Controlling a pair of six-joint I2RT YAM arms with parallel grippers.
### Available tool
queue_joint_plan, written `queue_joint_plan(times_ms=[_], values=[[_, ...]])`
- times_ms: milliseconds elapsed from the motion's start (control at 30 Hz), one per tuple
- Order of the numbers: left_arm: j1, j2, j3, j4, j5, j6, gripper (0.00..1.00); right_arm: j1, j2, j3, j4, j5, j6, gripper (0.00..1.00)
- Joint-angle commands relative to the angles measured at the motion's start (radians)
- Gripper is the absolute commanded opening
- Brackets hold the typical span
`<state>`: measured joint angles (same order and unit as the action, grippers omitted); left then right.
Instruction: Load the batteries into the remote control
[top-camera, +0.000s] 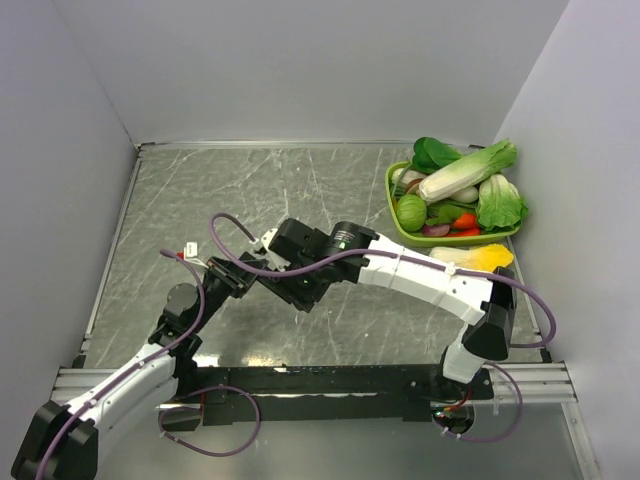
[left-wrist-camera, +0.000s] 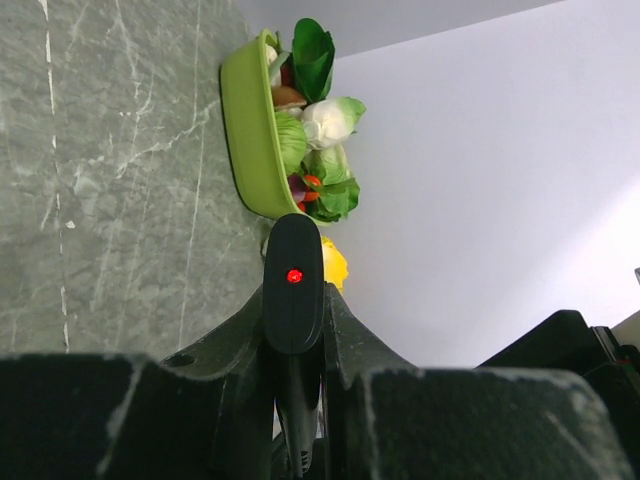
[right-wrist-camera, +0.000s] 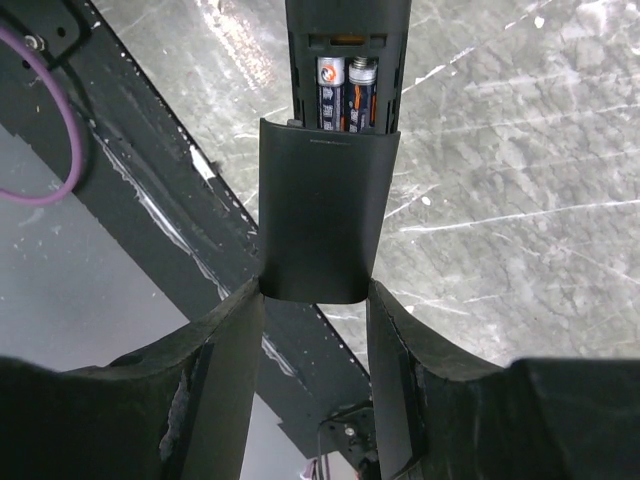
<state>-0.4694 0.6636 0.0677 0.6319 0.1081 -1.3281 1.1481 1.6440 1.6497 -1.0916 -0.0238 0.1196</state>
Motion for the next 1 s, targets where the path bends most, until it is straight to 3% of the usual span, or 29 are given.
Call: queue_joint_plan(times_ms=[0,967], values=[[-0.003,-0.03,0.041,0.069,0.019,-0.052,0.04,0.012,0.04,0.084,-0.068,0.018,-0.008,0.17],[-0.003,-0.108,0.063,-0.066,-0.039,-0.135,0.02,0.044,0.168,0.217,-0.148,0.087,-0.012,0.18]])
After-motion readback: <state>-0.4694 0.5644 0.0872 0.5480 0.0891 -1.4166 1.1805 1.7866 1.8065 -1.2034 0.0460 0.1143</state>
